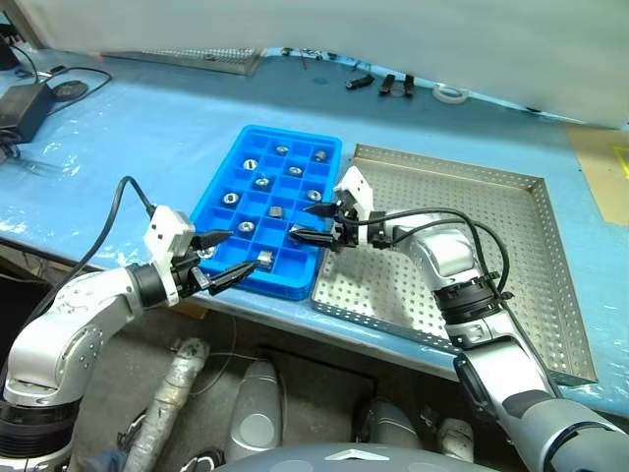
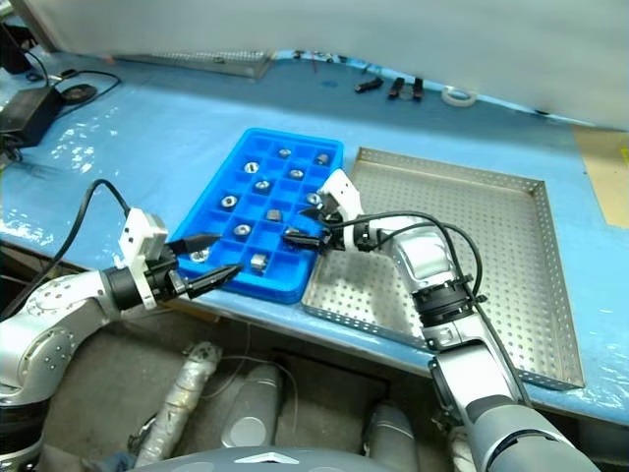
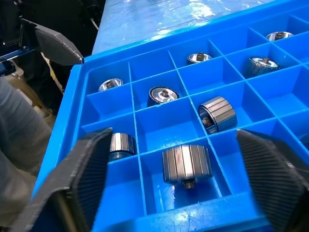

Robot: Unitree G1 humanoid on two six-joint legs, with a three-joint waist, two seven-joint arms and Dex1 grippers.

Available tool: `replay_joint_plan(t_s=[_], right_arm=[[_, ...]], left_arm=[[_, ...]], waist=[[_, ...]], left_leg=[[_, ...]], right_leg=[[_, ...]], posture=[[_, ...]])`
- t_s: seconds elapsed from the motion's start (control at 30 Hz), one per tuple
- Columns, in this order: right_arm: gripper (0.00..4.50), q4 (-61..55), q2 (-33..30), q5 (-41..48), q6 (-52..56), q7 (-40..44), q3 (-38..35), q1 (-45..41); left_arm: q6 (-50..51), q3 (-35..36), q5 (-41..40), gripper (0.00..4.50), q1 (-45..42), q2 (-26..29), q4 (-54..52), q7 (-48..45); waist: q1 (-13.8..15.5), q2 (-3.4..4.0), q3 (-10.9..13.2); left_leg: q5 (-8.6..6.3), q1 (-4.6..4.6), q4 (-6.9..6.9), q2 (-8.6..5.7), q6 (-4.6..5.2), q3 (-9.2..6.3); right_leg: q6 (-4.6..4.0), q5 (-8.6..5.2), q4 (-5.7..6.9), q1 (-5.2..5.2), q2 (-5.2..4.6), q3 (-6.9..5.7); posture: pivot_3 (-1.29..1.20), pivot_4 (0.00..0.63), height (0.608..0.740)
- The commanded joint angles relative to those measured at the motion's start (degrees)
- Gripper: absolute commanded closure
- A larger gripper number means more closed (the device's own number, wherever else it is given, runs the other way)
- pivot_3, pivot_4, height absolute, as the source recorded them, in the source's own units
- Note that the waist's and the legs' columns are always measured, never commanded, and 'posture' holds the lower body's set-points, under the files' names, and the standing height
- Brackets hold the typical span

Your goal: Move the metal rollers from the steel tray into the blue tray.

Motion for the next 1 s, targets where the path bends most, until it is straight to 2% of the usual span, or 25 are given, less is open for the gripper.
replay_joint_plan(t_s=[0.03, 0.3, 0.5, 0.63, 0.73, 1.0], right_arm=[[0.05, -2.3, -0.4, 1.8, 0.3, -0.5, -2.3, -0.6], [0.05, -2.6, -1.1, 2.6, 1.1, -6.1, -7.8, -1.5], [0.05, -9.3, -3.5, 4.3, 3.7, -11.9, -13.9, 2.2], [0.05, -15.2, -5.6, 5.9, 5.7, -14.6, -17.3, 6.5], [0.05, -21.1, -7.5, 6.8, 5.9, -17.2, -21.4, 12.5], [0.05, -31.0, -9.2, 10.5, 6.4, -21.1, -28.7, 25.0]], left_arm=[[-1.1, 0.2, -0.3, 0.00, -0.4, 0.8, -0.7, -0.6], [-2.3, -1.7, 0.8, 0.00, -3.4, 0.6, 2.9, -2.1], [-6.1, -7.6, 4.2, 0.00, -12.6, -1.0, 12.5, -5.9], [-8.7, -11.2, 6.5, 0.00, -19.2, -2.6, 19.4, -9.5], [-12.7, -15.1, 10.0, 0.00, -26.9, -5.7, 28.4, -12.1], [-20.5, -20.0, 15.6, 0.00, -38.7, -12.3, 44.5, -19.6]], waist=[[0.0, 0.00, 0.0], [-0.2, 0.00, 0.0], [-1.7, -0.01, 0.0], [-3.6, -0.02, 0.0], [-5.3, -0.01, 0.0], [-9.4, -0.02, 0.0]], left_leg=[[0.00, 0.00, 0.00, 0.00, 0.00, 0.00], [0.01, 0.01, 0.03, 0.00, -0.02, 0.00], [0.13, 0.00, 0.12, -0.07, -0.21, 0.01], [0.25, 0.00, 0.16, -0.13, -0.39, 0.02], [0.26, 0.02, 0.15, -0.16, -0.41, 0.06], [0.27, 0.07, 0.17, -0.20, -0.39, 0.13]], right_leg=[[0.00, 0.00, 0.01, 0.00, 0.00, 0.00], [0.01, 0.00, 0.07, 0.01, -0.01, 0.00], [0.05, 0.03, 0.11, 0.08, -0.06, 0.00], [0.09, 0.07, 0.10, 0.13, -0.06, 0.00], [0.10, 0.08, 0.10, 0.11, -0.07, -0.01], [0.13, 0.10, 0.05, 0.16, -0.07, -0.01]], posture=[[0.36, 0.150, 0.740], [0.29, 0.150, 0.740], [0.15, 0.150, 0.740], [0.08, 0.150, 0.740], [-0.01, 0.150, 0.740], [-0.10, 0.150, 0.740]])
